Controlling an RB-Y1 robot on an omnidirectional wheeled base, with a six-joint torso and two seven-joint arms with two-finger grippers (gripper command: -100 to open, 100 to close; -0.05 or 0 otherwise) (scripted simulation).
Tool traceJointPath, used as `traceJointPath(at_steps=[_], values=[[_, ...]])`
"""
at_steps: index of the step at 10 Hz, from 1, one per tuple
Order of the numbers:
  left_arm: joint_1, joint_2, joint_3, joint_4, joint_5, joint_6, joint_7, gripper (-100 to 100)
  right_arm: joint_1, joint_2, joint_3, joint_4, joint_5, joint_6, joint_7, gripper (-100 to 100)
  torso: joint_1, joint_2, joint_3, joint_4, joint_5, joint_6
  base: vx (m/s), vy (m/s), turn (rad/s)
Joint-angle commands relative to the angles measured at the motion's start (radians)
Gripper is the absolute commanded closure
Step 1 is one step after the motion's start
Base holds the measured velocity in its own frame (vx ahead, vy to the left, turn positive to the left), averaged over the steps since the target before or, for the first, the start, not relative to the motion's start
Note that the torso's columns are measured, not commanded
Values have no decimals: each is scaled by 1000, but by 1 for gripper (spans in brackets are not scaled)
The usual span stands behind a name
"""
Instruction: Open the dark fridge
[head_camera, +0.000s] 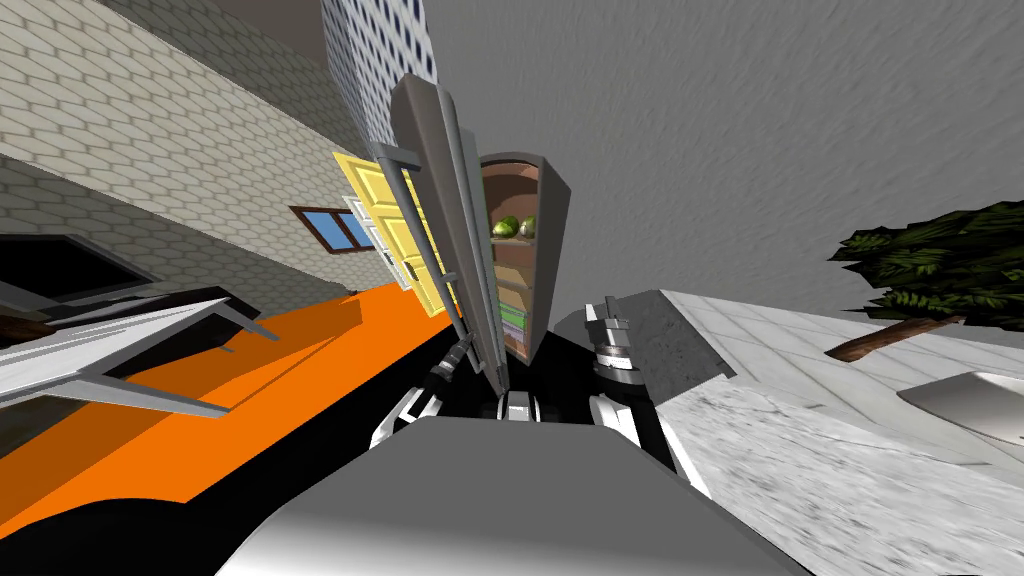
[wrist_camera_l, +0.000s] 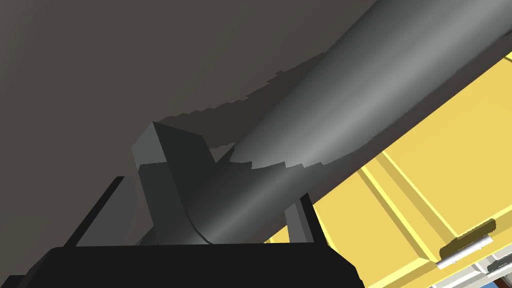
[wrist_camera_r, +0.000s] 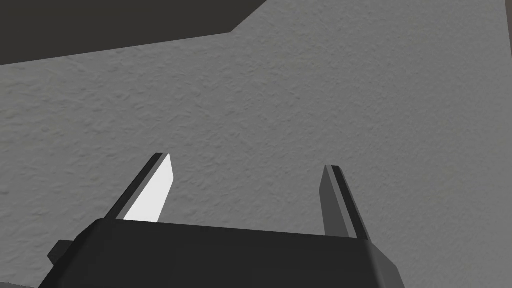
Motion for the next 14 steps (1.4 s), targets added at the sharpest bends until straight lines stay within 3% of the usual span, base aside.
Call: traceJointPath(at_steps=[1,2,3,4,5,6,7,8,9,10,11,12,13,14], values=[[-50,5,-34,49,4,-15,9,100,0,0,0,0,0,0,0,0,-8,-2,0,-2,0,-1,-91,188,-9],[-63,5,-34,57,4,-15,9,100,0,0,0,0,0,0,0,0,-4,0,0,-2,1,1,-98,188,-42],[-93,6,-67,85,10,-27,19,100,0,0,0,0,0,0,0,0,0,-1,1,-2,3,1,-93,256,-35],[-123,6,-67,115,10,-27,19,100,0,0,0,0,0,0,0,0,7,-2,1,-2,5,1,-95,226,-34],[-149,8,-100,140,16,-38,28,100,0,0,0,0,0,0,0,0,6,-5,-1,-2,5,1,-145,231,-28],[-184,8,-100,169,16,-38,28,100,0,0,0,0,0,0,0,0,6,-4,-1,-4,6,2,-91,212,-22],[-218,10,-133,207,22,-50,38,100,0,0,0,0,0,0,0,0,4,-8,-3,-4,6,2,-94,258,-28],[-250,10,-133,230,22,-50,38,100,0,0,0,0,0,0,0,0,7,-10,-4,-6,6,2,-100,228,-39],[-278,11,-166,265,28,-62,47,100,0,0,0,0,0,0,0,0,5,-12,-5,-5,5,2,-112,236,-27],[-312,11,-166,288,28,-62,47,100,0,0,0,0,0,0,0,0,5,-11,-5,-6,6,2,-75,218,-26],[-339,13,-199,324,34,-73,57,100,0,0,0,0,0,0,0,0,5,-14,-6,-6,5,2,-107,260,-31],[-369,13,-199,346,34,-73,57,100,0,0,0,0,0,0,0,0,7,-12,-6,-6,5,1,-102,220,-34],[-400,14,-232,377,40,-85,66,100,0,0,0,0,0,0,0,0,4,-13,-6,-6,5,1,-95,242,-31],[-430,14,-232,403,40,-85,66,100,0,0,0,0,0,0,0,0,5,-12,-6,-7,5,1,-93,198,-33]])
